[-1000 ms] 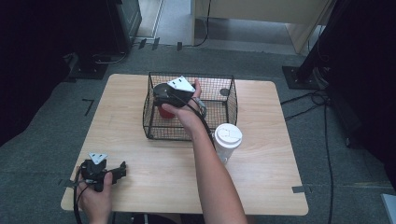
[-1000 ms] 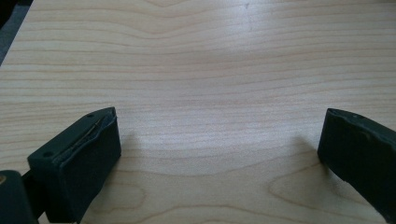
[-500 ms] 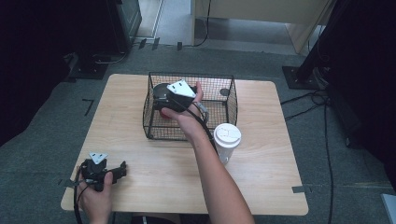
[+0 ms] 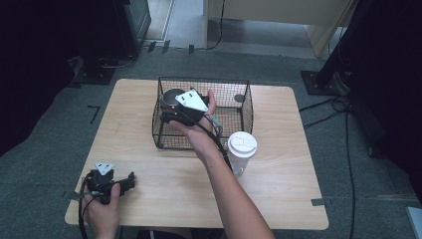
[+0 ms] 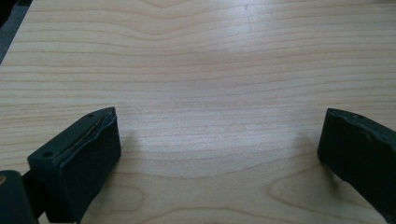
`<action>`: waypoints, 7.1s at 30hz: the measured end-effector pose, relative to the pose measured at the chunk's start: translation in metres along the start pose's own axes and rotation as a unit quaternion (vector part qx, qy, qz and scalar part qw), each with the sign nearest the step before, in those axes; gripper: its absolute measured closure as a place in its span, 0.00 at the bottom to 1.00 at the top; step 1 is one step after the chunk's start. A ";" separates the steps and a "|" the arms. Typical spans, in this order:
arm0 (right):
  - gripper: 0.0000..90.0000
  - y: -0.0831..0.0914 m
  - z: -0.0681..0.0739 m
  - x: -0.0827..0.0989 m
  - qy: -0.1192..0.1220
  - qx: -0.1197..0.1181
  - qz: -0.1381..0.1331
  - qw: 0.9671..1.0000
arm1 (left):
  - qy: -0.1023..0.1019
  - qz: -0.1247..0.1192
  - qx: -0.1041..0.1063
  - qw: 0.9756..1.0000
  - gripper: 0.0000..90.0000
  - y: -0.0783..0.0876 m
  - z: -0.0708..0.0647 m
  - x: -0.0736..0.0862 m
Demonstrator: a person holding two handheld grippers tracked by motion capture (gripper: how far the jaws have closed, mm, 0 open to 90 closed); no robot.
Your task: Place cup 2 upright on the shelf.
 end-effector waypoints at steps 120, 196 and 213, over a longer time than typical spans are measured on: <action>0.10 0.156 -0.087 0.141 -0.056 0.133 0.047 0.988 | -0.001 0.001 0.000 1.000 0.00 0.000 0.000 0.000; 0.18 0.129 -0.078 0.012 -0.057 0.074 -0.065 0.994 | 0.000 0.001 0.000 1.000 0.00 0.000 0.000 0.000; 0.18 0.092 -0.084 -0.011 -0.061 0.079 -0.079 0.992 | 0.000 0.000 0.000 1.000 0.00 0.000 0.000 0.000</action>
Point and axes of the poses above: each handheld gripper's, and its own axes: y roughly backward along the jaws, x roughly out of its underside, z roughly to its left, the point moved 4 cm from there along -y, roughly forward along the jaws, and after that the axes turned 7 degrees about z, right-handed, at the moved point
